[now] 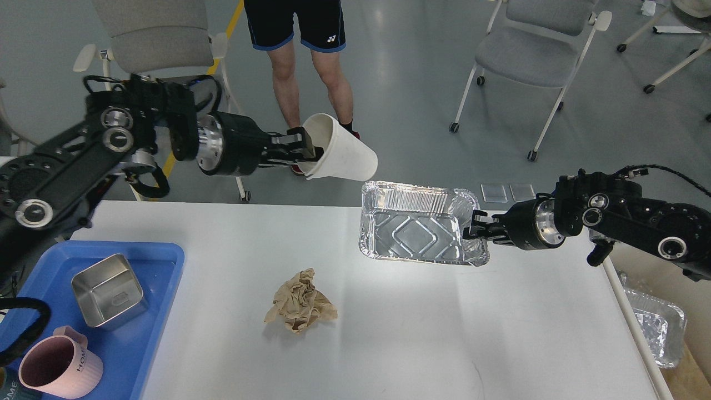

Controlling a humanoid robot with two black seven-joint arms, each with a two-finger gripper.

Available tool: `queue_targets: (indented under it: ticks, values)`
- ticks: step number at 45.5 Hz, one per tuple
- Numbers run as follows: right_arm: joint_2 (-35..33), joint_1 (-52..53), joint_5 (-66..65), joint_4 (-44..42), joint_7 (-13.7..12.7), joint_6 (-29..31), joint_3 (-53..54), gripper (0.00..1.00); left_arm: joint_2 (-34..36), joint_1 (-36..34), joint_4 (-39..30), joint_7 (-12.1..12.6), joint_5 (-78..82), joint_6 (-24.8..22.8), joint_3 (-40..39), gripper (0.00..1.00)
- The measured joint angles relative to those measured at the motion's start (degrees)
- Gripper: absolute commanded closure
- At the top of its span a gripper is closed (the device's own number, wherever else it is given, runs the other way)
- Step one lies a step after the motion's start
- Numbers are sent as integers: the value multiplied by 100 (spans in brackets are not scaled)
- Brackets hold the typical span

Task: Tidy desktop
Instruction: 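Lift the paper cup with the left gripper and place it in the foil tray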

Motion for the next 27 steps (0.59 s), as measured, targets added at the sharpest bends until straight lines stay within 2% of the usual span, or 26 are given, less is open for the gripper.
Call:
queue_targets:
  ticks: [7, 12, 15, 18, 20, 23, 25, 27]
  values:
    - [-27, 0, 5, 22, 0, -1, 39, 100, -1010, 21, 668, -25, 437, 100, 19, 99]
    - [-31, 0, 5, 25, 11, -1, 48, 100, -1483, 63, 1024, -39, 527, 192, 48, 98]
    - [-15, 0, 5, 25, 13, -3, 49, 100, -1732, 83, 1260, -61, 566, 232, 58, 92]
    - [-3, 0, 5, 25, 16, -8, 49, 100, -1970, 107, 1476, -72, 646, 272, 59, 76]
    - [1, -1, 5, 26, 17, -10, 50, 100, -2117, 117, 1619, -73, 704, 313, 59, 54]
    - [2, -6, 5, 26, 17, -10, 50, 100, -2254, 122, 1768, -73, 739, 400, 59, 32]
    - [1, -8, 5, 25, 17, -10, 50, 100, -2320, 123, 1851, -69, 743, 517, 59, 22]
    - [-2, -8, 5, 25, 17, -10, 50, 100, -2365, 124, 1898, -58, 744, 639, 59, 18]
